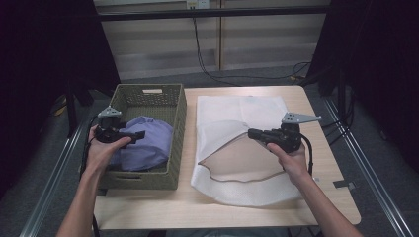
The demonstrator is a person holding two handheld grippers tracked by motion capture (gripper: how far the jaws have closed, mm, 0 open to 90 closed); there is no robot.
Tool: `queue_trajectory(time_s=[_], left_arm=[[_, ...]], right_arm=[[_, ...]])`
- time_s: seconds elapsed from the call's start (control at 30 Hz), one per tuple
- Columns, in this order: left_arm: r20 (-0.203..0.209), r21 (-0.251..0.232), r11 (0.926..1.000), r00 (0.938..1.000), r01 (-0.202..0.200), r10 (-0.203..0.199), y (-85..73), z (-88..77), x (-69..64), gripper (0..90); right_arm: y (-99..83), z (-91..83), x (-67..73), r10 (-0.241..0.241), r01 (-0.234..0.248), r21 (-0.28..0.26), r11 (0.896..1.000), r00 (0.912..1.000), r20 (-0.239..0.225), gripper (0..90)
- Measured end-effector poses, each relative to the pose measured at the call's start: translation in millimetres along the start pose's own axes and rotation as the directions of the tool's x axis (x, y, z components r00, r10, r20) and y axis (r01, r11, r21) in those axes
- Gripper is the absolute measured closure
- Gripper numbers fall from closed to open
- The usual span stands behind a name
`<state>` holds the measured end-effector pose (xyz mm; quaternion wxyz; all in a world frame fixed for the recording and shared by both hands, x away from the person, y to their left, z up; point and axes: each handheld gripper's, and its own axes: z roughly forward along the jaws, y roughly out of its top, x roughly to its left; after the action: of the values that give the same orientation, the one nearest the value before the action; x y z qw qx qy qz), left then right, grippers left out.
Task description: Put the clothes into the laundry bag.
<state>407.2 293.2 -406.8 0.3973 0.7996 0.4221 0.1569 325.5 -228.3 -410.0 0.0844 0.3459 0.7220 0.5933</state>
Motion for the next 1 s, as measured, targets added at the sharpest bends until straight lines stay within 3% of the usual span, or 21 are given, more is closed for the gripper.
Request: queue_trajectory(time_s=[0.17,0.33,0.37,0.5,0.6,0.67,0.7,0.8,0.83,0.87,1.0], left_arm=[[-0.007,0.047,0.9989,1.0,-0.003,0.004,-3.8,7.5,5.6,5.1],[0.039,0.133,0.991,0.9992,-0.011,0.006,-0.5,17.1,10.7,4.3],[0.019,0.126,0.9919,0.9997,-0.015,0.013,1.9,18.1,11.4,4.8],[0.013,0.126,0.992,0.9999,-0.01,0.009,5.8,20.1,14.1,5.0],[0.026,0.168,0.9858,0.9997,-0.002,-0.002,4.4,27.7,17.2,5.3],[0.022,0.172,0.9849,0.9995,0.02,-0.024,4.0,32.1,18.0,6.4],[0.024,0.183,0.9832,0.9997,0.003,-0.008,3.9,33.6,18.6,7.4],[0.025,0.206,0.9783,0.9994,0.02,-0.025,1.4,40.0,19.7,8.4],[0.012,0.22,0.9749,0.9993,0.033,-0.037,-0.8,43.4,20.0,8.0],[0.031,0.241,0.9701,0.9989,0.026,-0.034,-1.9,44.7,22.0,8.0],[0.04,0.275,0.9598,0.9967,0.056,-0.07,-8.1,54.9,21.7,4.7]], right_arm=[[-0.8,-0.5,-0.8,0.003,-0.003,0.001,1.0,1.0,-0.002,88.4],[-0.9,1.4,-0.1,-0.003,0.003,0.01,1.0,1.0,0.003,88.4],[-1.0,1.8,0.0,-0.003,0.003,0.01,1.0,1.0,0.004,88.4],[-0.6,1.9,0.5,0.0,0.0,0.013,1.0,1.0,0.006,88.4],[-0.8,1.5,-0.1,0.001,-0.002,0.013,1.0,1.0,0.004,88.4],[-1.0,1.5,0.3,0.001,-0.001,0.016,1.0,1.0,0.003,88.4],[-1.2,1.6,0.6,0.001,-0.001,0.017,1.0,1.0,0.002,88.4],[-1.5,2.5,0.9,0.002,-0.002,0.019,1.0,1.0,-0.001,88.4],[-1.6,3.2,0.8,-0.001,0.001,0.02,1.0,1.0,-0.004,88.4],[-1.6,3.2,0.8,-0.001,0.001,0.02,1.0,1.0,-0.004,88.4],[-2.1,4.1,1.4,-0.004,0.004,0.026,1.0,1.0,-0.006,88.2]])
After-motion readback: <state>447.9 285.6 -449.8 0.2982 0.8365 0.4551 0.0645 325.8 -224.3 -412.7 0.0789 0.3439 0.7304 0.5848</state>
